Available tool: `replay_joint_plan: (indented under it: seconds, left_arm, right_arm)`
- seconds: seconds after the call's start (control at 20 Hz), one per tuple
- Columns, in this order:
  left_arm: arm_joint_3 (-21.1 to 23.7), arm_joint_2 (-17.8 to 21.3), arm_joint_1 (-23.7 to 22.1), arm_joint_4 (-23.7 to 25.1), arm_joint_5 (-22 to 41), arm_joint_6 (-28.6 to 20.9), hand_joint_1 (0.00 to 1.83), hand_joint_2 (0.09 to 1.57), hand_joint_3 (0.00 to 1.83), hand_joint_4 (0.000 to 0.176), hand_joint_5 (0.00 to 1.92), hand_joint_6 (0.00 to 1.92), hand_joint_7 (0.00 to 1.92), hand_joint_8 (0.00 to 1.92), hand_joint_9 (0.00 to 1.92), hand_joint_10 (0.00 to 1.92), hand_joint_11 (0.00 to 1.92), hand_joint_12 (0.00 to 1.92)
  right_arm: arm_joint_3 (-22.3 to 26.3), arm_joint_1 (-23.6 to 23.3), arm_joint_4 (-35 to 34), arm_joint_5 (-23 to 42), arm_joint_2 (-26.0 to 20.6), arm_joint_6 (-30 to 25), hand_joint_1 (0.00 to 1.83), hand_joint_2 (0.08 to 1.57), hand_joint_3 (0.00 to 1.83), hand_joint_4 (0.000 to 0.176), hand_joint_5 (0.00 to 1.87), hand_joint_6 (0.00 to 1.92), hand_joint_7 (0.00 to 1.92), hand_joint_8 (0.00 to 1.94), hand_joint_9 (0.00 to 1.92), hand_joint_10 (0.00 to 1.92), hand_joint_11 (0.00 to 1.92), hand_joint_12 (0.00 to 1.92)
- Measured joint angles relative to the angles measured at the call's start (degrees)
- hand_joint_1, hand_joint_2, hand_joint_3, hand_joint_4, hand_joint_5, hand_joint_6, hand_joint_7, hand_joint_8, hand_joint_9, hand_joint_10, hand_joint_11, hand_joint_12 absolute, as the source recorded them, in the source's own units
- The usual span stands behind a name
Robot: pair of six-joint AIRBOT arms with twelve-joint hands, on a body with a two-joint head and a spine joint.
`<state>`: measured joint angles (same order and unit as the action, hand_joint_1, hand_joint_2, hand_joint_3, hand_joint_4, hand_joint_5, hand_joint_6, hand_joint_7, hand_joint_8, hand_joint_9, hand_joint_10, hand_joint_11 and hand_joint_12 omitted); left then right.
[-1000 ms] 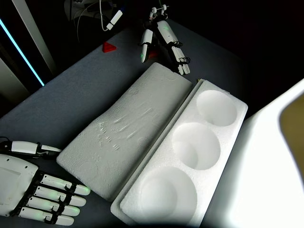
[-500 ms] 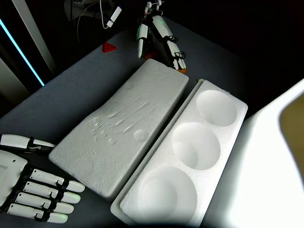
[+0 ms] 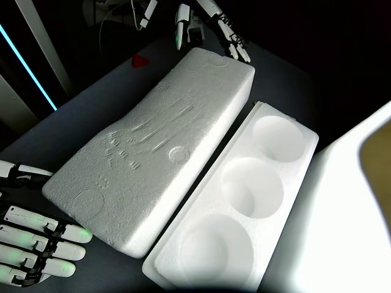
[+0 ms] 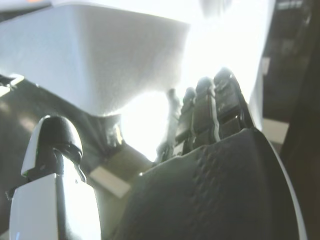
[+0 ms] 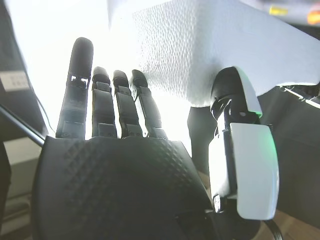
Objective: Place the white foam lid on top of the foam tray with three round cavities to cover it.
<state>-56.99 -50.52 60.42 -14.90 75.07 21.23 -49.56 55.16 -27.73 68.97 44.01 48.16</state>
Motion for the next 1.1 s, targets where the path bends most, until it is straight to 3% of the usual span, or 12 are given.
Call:
replay_joint_plan:
  seconds: [0.05, 0.2, 0.4, 0.45, 0.5, 0.55, 0.6, 0.65, 0.75, 0.9, 1.05, 1.1]
  left_arm:
    - [-1.01, -0.35, -1.53, -0.09, -0.22, -0.02, 0.6, 1.07, 0.0, 0.0, 0.21, 0.01, 0.0, 0.0, 0.0, 0.0, 0.0, 0.0]
    - [-3.67, -2.08, -4.94, -0.83, -1.66, -0.02, 0.56, 1.07, 0.0, 0.0, 0.23, 0.02, 0.0, 0.0, 0.0, 0.0, 0.0, 0.0]
    - [-4.85, -2.67, -8.28, -1.16, -3.04, -0.59, 0.62, 1.04, 0.0, 0.0, 0.27, 0.03, 0.0, 0.0, 0.0, 0.0, 0.0, 0.0]
    - [-4.7, -2.56, -8.28, -0.96, -2.4, -0.7, 0.62, 1.04, 0.0, 0.0, 0.27, 0.03, 0.0, 0.0, 0.0, 0.0, 0.0, 0.0]
    - [-4.24, -2.32, -8.28, -1.03, -2.12, -0.72, 0.6, 1.05, 0.0, 0.0, 0.26, 0.03, 0.0, 0.0, 0.0, 0.0, 0.0, 0.0]
    - [-4.22, -2.29, -8.28, -0.92, -2.08, -0.85, 0.59, 1.06, 0.0, 0.0, 0.26, 0.03, 0.0, 0.0, 0.0, 0.0, 0.0, 0.0]
    - [-3.54, -2.16, -8.17, -1.46, -1.75, -1.4, 0.6, 1.06, 0.0, 0.0, 0.28, 0.04, 0.0, 0.0, 0.0, 0.0, 0.0, 0.0]
    - [-2.91, -2.01, -7.67, -1.57, -1.01, -1.64, 0.6, 1.06, 0.0, 0.0, 0.28, 0.04, 0.0, 0.0, 0.0, 0.0, 0.0, 0.0]
    - [-1.88, -1.27, -6.47, -1.66, -0.02, -1.73, 0.61, 1.05, 0.0, 0.0, 0.28, 0.04, 0.0, 0.0, 0.0, 0.0, 0.0, 0.0]
    - [0.0, -0.28, -3.52, -1.97, 1.31, -1.97, 0.57, 1.04, 0.0, 0.0, 0.25, 0.02, 0.0, 0.0, 0.0, 0.0, 0.0, 0.0]
    - [1.42, 0.33, -1.86, -1.88, 2.27, -2.05, 0.59, 1.04, 0.0, 0.0, 0.25, 0.02, 0.0, 0.0, 0.0, 0.0, 0.0, 0.0]
    - [1.42, 0.46, -1.79, -1.64, 3.02, -2.05, 0.57, 1.04, 0.0, 0.0, 0.23, 0.02, 0.0, 0.0, 0.0, 0.0, 0.0, 0.0]
  right_arm:
    - [-0.68, -1.4, 0.5, -0.66, 0.0, -0.09, 0.53, 1.18, 0.0, 0.0, 0.07, 0.01, 0.05, 0.01, 0.05, 0.05, 0.0, 1.12]
    - [-2.25, -4.59, 1.46, -2.03, 0.0, -0.07, 0.49, 1.15, 0.0, 0.0, 0.13, 0.02, 0.09, 0.01, 0.07, 0.1, 0.0, 1.51]
    - [-3.63, -8.81, 2.03, -3.65, 0.28, 0.22, 0.49, 1.19, 0.01, 0.0, 0.14, 0.05, 0.15, 0.03, 0.0, 0.41, 0.0, 1.59]
    - [-3.63, -9.22, 2.25, -4.15, 0.31, 0.28, 0.49, 1.19, 0.0, 0.0, 0.15, 0.07, 0.26, 0.11, 0.0, 0.75, 0.0, 1.76]
    - [-3.61, -9.31, 2.56, -4.46, 0.37, 0.33, 0.45, 1.17, 0.0, 0.0, 0.12, 0.23, 0.26, 0.37, 0.0, 1.1, 0.0, 1.89]
    - [-3.5, -9.31, 2.56, -4.55, 0.37, 0.35, 0.45, 1.17, 0.0, 0.0, 0.02, 0.49, 0.19, 0.53, 0.0, 1.12, 0.0, 1.91]
    - [-2.73, -9.31, 2.69, -4.74, -0.02, 0.35, 0.44, 1.17, 0.0, 0.0, 0.0, 0.54, 0.14, 0.6, 0.0, 1.09, 0.0, 1.92]
    - [-2.25, -9.31, 2.89, -4.83, -0.37, 0.33, 0.42, 1.18, 0.0, 0.0, 0.0, 0.53, 0.07, 0.52, 0.0, 0.84, 0.0, 1.86]
    - [-1.55, -9.29, 3.08, -4.76, -0.98, 0.24, 0.45, 1.19, 0.0, 0.0, 0.0, 0.46, 0.09, 0.4, 0.0, 0.75, 0.0, 1.83]
    - [0.59, -7.15, 3.26, -2.32, -2.01, -0.55, 0.44, 1.19, 0.0, 0.0, 0.01, 0.43, 0.08, 0.16, 0.0, 0.49, 0.0, 1.63]
    - [2.47, -4.81, 3.34, -0.39, -3.41, -1.4, 0.5, 1.19, 0.0, 0.0, 0.03, 0.21, 0.04, 0.03, 0.0, 0.13, 0.0, 1.23]
    - [2.47, -4.74, 3.34, 0.48, -3.52, -1.46, 0.47, 1.17, 0.0, 0.0, 0.03, 0.2, 0.08, 0.02, 0.02, 0.27, 0.0, 1.33]
